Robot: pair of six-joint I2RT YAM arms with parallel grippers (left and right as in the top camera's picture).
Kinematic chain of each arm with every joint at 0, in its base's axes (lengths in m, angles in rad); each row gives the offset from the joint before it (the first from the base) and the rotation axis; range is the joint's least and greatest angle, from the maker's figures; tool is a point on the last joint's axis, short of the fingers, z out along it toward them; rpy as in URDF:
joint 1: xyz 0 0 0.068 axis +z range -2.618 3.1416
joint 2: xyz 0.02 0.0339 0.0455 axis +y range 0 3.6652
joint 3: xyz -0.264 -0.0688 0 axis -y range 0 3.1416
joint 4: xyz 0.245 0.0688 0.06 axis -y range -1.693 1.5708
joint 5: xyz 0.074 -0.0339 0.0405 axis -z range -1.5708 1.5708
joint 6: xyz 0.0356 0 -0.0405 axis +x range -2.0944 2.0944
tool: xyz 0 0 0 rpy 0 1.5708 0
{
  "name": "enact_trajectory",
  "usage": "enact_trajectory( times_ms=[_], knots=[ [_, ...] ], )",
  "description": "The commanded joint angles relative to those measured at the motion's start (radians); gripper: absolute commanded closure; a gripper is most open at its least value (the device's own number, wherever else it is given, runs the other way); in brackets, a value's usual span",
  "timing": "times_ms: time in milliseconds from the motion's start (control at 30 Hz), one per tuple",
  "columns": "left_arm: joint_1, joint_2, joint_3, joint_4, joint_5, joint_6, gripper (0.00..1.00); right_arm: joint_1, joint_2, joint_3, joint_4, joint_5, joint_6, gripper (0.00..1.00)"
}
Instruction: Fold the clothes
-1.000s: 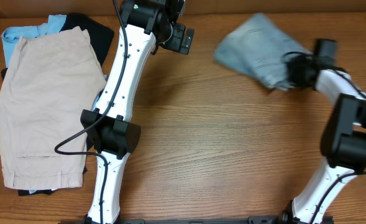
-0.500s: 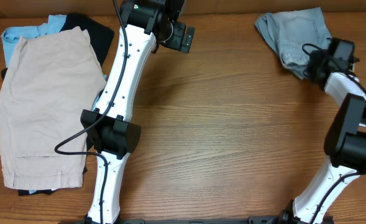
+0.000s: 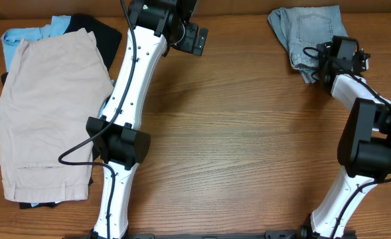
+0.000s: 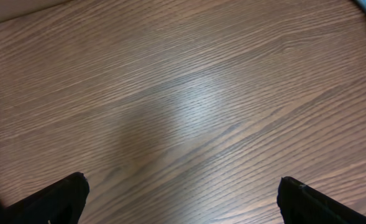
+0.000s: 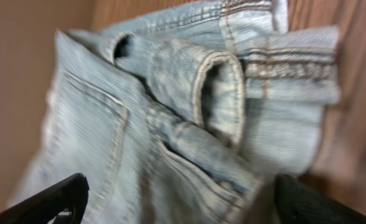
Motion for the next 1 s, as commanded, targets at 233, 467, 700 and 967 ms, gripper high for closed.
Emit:
enact_trajectory(
  times_ms=[233, 467, 700, 967],
  knots=[
    [0.005, 0.007, 0.005, 0.005, -0.032, 0.013, 0.00, 0.022, -0.455, 0.005, -0.274, 0.001, -0.471, 0.00],
    [0.005, 0.007, 0.005, 0.009, -0.028, 0.012, 0.00, 0.079, -0.760, 0.005, -0.433, -0.222, -0.626, 0.00],
    [0.005, 0.007, 0.005, 0.009, -0.028, 0.013, 0.00, 0.086, -0.867, 0.005, -0.450, -0.229, -0.626, 0.00],
    [0.005, 0.007, 0.005, 0.008, -0.028, 0.013, 0.00, 0.086, -0.859, 0.005, -0.439, -0.161, -0.626, 0.00]
  ],
)
